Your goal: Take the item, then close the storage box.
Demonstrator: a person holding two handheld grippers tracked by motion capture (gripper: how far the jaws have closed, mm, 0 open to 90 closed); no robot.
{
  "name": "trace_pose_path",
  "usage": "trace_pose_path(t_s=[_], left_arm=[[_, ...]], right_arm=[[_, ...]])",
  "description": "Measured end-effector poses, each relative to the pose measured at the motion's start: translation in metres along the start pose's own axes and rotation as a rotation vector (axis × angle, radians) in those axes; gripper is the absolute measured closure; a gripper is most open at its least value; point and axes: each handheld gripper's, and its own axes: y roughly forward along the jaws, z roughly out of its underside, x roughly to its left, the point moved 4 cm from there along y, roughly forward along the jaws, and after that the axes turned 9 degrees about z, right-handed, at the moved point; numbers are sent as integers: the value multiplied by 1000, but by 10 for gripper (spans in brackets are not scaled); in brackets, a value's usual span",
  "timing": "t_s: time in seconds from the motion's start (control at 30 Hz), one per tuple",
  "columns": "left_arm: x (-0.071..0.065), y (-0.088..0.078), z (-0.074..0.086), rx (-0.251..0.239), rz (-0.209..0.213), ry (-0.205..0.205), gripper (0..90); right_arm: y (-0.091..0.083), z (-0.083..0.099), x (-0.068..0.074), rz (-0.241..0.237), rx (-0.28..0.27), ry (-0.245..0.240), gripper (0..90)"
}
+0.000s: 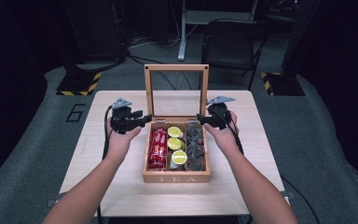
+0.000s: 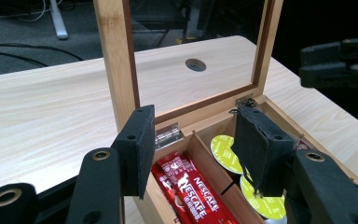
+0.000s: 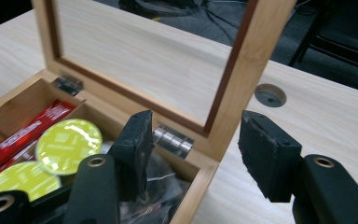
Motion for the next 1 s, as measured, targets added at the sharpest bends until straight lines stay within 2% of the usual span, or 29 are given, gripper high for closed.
trace_pose_path(t_s=[0.07, 0.23, 0.33, 0.47, 0.63, 0.87, 0.9, 1.0], left_arm=[[0, -1, 0, 0, -1, 2, 482], [0, -3, 1, 1, 2, -3, 475], [0, -5, 1, -1, 1, -5, 467], [0, -5, 2, 10, -19, 6, 464], [-1, -6, 3, 13, -21, 7, 459], [3, -6, 4, 25, -23, 8, 445], [3, -5, 5, 26, -24, -11, 443], [4, -6, 7, 38, -36, -12, 431]], right_arm=[[-4, 2, 2, -18, -8, -9, 430], [-14, 8, 10, -78, 4, 15, 390], [-21, 12, 13, -85, -15, 1, 381], [-28, 16, 16, -117, -19, 30, 363], [-34, 19, 23, -149, -21, 39, 349], [-40, 26, 30, -164, -27, -2, 347], [-40, 27, 31, -170, -24, -4, 347], [-40, 32, 34, -179, -14, -6, 347]])
